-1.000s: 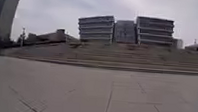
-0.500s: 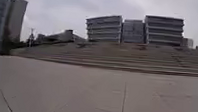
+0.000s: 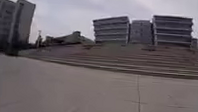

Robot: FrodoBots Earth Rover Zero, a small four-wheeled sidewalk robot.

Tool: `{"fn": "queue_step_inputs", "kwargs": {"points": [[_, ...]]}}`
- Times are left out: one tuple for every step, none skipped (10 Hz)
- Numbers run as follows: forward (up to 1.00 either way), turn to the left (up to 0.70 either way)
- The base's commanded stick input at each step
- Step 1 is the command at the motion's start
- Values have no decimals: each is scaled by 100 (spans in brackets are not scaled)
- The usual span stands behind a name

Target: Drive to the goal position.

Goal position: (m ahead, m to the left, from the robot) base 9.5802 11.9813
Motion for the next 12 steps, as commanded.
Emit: {"fn": "queue_step_inputs", "kwargs": {"points": [[70,15],[70,15],[70,15],[70,15],[70,15],[70,15],[70,15],[70,15],[70,15],[70,15],[70,15],[70,15]]}}
